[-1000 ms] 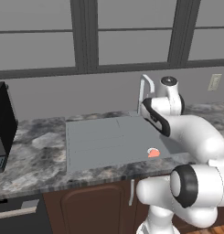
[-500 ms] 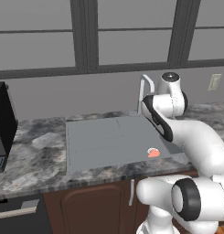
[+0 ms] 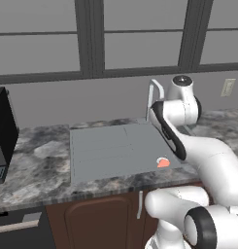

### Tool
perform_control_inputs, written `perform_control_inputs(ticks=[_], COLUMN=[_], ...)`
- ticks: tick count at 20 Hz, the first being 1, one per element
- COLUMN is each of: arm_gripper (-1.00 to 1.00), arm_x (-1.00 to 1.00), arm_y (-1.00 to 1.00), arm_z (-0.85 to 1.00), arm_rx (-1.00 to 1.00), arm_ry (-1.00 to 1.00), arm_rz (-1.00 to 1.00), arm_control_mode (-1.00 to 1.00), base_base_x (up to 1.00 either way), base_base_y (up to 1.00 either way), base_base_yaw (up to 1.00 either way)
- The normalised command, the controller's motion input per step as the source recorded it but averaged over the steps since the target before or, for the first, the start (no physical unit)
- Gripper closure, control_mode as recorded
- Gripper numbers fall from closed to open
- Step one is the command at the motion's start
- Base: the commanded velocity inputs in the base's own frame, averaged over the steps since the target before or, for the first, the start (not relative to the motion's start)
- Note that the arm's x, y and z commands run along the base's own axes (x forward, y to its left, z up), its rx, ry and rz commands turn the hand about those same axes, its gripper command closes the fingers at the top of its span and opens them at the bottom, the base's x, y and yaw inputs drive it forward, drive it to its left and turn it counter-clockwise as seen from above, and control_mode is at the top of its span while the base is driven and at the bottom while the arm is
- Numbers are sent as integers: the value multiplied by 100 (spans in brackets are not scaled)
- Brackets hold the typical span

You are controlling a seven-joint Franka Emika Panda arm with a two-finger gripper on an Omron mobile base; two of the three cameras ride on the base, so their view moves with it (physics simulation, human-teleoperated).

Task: Pick up the bar soap and bar soap from the sink, and place them back in the cabinet, and close the cabinet doors.

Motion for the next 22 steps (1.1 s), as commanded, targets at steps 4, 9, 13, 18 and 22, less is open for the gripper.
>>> perform_control_inputs(ticks=[4,9,13,18,22], arm_gripper=[100,100,100,100,100], arm_x=[-45,-57,-28,-2,0], arm_y=[19,7,0,0,10], arm_z=[0,0,0,0,0], arm_rx=[0,1,1,1,0], arm_ry=[0,0,0,0,0], arm_rz=[1,4,8,9,0], arm_control_mode=[-100,-100,-100,-100,-100], base_base_x=[0,0,0,0,0], base_base_y=[0,0,0,0,0], base_base_yaw=[0,0,0,0,0])
